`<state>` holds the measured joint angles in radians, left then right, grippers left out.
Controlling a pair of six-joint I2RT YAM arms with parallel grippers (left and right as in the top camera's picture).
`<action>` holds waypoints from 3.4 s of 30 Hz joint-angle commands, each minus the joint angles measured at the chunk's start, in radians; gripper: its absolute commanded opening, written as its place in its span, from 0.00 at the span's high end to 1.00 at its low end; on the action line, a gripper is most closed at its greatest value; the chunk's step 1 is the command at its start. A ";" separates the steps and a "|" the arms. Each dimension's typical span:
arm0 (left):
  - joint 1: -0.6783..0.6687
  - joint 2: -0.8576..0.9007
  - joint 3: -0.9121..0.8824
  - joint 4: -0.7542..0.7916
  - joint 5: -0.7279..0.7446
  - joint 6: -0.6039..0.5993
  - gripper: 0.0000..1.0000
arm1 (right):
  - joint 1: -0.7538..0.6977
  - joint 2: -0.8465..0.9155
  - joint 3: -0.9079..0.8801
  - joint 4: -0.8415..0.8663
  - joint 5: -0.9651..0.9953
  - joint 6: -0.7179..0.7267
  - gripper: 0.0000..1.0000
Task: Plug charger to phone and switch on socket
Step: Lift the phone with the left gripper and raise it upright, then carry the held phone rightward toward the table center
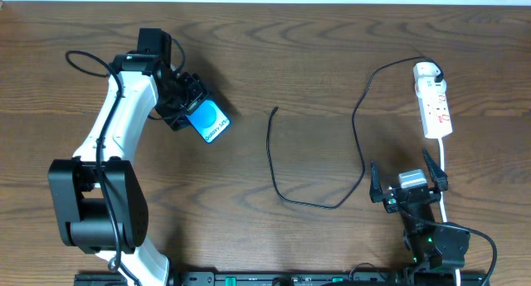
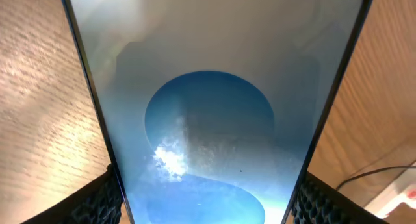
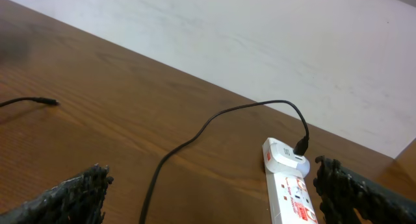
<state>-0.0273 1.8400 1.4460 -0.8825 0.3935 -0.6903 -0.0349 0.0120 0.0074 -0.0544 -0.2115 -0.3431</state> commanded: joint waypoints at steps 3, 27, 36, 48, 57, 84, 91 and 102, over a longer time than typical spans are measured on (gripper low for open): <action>0.003 -0.025 -0.002 0.001 0.063 -0.204 0.37 | 0.003 -0.005 -0.002 -0.004 0.003 0.018 0.01; -0.005 -0.025 -0.002 0.001 0.120 -0.431 0.40 | 0.003 -0.005 -0.002 -0.004 0.003 0.018 0.01; -0.031 -0.025 -0.002 0.031 0.119 -0.438 0.40 | 0.003 -0.005 -0.002 -0.004 0.003 0.018 0.01; -0.031 -0.025 -0.002 0.031 0.123 -0.438 0.40 | 0.003 -0.005 -0.002 -0.004 0.003 0.018 0.01; -0.031 -0.025 -0.002 0.029 0.146 -0.437 0.40 | 0.003 -0.005 -0.002 -0.004 0.003 0.018 0.01; -0.030 -0.025 -0.002 0.016 0.258 -0.476 0.40 | 0.003 -0.005 -0.002 -0.004 0.003 0.018 0.01; -0.031 -0.025 -0.002 0.032 0.389 -0.502 0.40 | 0.003 -0.005 -0.002 -0.004 0.003 0.018 0.01; -0.030 -0.025 -0.002 0.032 0.605 -0.502 0.40 | 0.003 -0.005 -0.002 -0.004 0.003 0.018 0.01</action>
<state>-0.0597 1.8400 1.4460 -0.8524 0.8711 -1.1824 -0.0349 0.0120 0.0074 -0.0544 -0.2115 -0.3431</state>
